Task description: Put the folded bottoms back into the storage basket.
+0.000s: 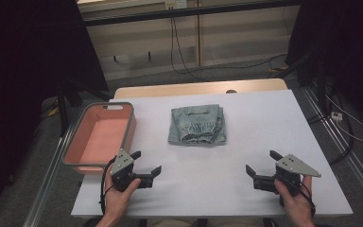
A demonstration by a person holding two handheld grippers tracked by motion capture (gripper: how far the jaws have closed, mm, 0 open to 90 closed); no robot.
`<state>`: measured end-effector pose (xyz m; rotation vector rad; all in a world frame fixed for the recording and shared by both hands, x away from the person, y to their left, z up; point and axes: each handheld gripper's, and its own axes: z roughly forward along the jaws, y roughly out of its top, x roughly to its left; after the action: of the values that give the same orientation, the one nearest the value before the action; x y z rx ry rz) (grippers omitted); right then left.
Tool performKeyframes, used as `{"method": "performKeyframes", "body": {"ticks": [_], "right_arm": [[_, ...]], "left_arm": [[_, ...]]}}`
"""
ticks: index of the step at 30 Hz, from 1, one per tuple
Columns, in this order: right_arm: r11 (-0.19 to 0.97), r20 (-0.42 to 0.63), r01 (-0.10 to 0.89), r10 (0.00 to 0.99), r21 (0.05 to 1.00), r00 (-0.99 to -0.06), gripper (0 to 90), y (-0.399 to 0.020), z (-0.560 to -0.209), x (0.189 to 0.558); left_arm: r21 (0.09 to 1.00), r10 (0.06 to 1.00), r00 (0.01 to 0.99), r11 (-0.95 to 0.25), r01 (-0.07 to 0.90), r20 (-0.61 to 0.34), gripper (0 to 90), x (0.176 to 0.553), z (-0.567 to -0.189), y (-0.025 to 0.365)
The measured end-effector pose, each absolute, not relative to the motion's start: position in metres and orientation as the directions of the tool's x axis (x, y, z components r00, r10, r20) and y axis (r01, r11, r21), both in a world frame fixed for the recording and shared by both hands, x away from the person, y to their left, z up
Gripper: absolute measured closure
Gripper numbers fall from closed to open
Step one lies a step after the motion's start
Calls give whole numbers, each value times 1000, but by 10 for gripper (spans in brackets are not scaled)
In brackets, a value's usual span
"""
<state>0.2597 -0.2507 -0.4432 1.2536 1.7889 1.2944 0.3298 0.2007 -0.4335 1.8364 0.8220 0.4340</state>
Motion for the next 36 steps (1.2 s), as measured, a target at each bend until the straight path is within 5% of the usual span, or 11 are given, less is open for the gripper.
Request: {"method": "performKeyframes", "body": {"ticks": [36], "right_arm": [[51, 95, 367, 925, 929, -369, 14, -254, -445, 261]], "left_arm": [[877, 705, 700, -260, 404, -113, 52, 365, -414, 184]]}}
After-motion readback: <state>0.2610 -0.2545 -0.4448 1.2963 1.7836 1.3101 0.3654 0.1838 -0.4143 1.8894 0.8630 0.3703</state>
